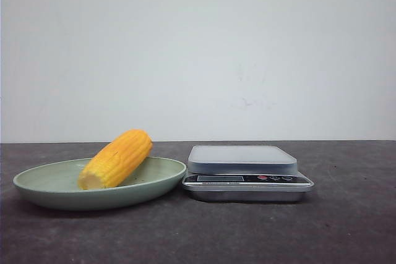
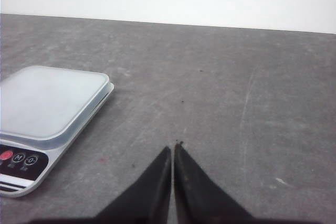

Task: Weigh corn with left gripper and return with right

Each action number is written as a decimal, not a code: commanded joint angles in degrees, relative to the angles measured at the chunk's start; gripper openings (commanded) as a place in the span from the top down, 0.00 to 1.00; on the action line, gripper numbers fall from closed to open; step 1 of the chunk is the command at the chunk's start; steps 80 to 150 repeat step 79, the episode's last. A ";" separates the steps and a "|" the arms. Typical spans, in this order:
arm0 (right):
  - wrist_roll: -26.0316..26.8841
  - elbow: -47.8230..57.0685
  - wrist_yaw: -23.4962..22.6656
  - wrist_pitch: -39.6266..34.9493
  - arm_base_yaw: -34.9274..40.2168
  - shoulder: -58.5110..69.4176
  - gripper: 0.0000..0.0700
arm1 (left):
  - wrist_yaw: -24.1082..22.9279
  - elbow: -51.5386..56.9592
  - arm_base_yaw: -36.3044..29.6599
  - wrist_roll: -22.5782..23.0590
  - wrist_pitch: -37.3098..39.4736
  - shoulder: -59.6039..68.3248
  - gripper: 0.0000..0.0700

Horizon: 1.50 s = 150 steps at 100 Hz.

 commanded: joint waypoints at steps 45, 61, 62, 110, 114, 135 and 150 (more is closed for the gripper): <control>0.28 -0.09 0.07 0.55 0.11 -0.02 0.99 | -0.79 -1.07 -4.70 -2.75 -0.24 -0.07 1.00; 0.28 -0.09 0.07 0.55 0.11 -0.02 0.99 | -0.83 -1.07 -5.55 -2.75 -0.24 -0.07 1.00; 0.28 -0.09 0.07 0.55 0.11 -0.02 0.99 | -0.83 -1.07 -5.55 -2.75 -0.24 -0.07 1.00; 0.28 -0.09 0.07 0.55 0.11 -0.02 0.99 | -0.83 -1.07 -5.55 -2.75 -0.24 -0.07 1.00; 0.28 -0.09 0.07 0.55 0.11 -0.02 0.99 | -0.83 -1.07 -5.55 -2.75 -0.24 -0.07 1.00; 0.28 -0.09 0.07 0.55 0.11 -0.02 0.99 | -0.83 -1.07 -5.55 -2.75 -0.24 -0.07 1.00; 0.28 -0.09 0.07 0.55 0.11 -0.02 0.99 | -0.83 -1.07 -5.55 -2.75 -0.24 -0.07 1.00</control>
